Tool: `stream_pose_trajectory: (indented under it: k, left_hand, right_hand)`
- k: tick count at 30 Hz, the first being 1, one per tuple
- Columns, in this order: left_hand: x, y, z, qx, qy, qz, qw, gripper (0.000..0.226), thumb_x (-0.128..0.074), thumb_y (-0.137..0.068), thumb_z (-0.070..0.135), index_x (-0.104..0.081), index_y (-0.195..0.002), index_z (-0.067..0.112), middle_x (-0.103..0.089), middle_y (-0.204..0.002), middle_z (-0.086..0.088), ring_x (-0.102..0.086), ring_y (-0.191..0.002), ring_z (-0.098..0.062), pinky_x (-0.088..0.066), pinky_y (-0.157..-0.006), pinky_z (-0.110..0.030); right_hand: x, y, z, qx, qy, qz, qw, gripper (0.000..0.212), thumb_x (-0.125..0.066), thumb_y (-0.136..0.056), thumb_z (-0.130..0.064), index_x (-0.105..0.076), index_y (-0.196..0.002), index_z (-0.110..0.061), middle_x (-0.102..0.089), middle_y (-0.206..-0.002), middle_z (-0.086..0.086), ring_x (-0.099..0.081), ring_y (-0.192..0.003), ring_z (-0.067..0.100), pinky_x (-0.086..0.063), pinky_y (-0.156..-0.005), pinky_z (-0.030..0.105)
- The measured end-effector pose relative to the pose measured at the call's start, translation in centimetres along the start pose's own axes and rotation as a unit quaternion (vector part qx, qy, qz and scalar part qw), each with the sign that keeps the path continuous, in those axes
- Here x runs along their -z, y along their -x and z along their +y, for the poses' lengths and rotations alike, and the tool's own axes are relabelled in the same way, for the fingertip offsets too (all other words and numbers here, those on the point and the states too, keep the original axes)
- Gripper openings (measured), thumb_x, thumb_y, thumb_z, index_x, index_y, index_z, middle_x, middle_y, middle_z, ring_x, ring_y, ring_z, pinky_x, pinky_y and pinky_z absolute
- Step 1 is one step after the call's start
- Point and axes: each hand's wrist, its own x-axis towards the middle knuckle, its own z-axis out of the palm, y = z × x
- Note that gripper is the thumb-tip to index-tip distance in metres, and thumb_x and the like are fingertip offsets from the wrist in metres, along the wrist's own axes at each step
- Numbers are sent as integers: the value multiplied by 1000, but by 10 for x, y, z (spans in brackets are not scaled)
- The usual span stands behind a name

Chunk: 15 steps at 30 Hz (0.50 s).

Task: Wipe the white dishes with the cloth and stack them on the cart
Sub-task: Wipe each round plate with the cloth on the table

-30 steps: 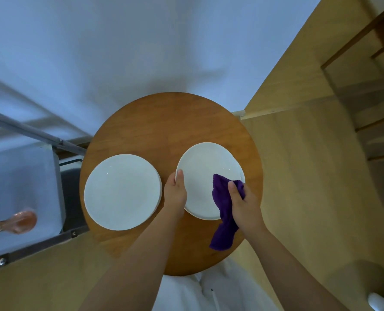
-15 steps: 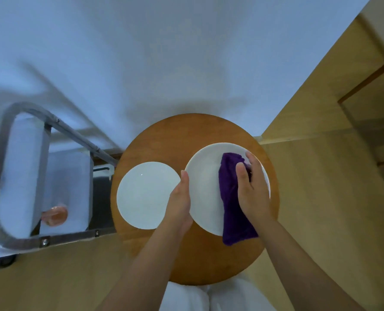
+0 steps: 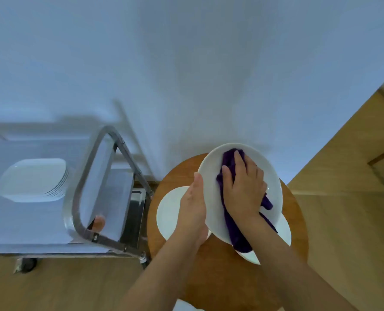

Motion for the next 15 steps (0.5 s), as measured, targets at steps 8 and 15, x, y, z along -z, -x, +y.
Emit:
stream_pose_trajectory:
  k: [8, 15]
  left_hand:
    - [21, 3, 47, -51, 92, 29, 994, 38, -46, -92, 56, -66, -101, 26, -73, -99, 3, -66, -97, -14, -56, -81, -30]
    - [53, -1, 73, -21, 135, 44, 990, 72, -51, -78, 73, -64, -111, 10, -76, -92, -9, -73, -83, -25, -57, -72, -39]
  right_hand:
    - [-2, 12, -65, 199, 6, -56, 978, 51, -35, -97, -37, -30, -145, -24, -38, -146, -1, -39, -127, 21, -34, -99, 40]
    - [16, 39, -63, 332, -18, -155, 930, 46, -26, -98, -37, -34, -143, -31, -39, -146, -10, -36, -130, 13, -27, -105, 34]
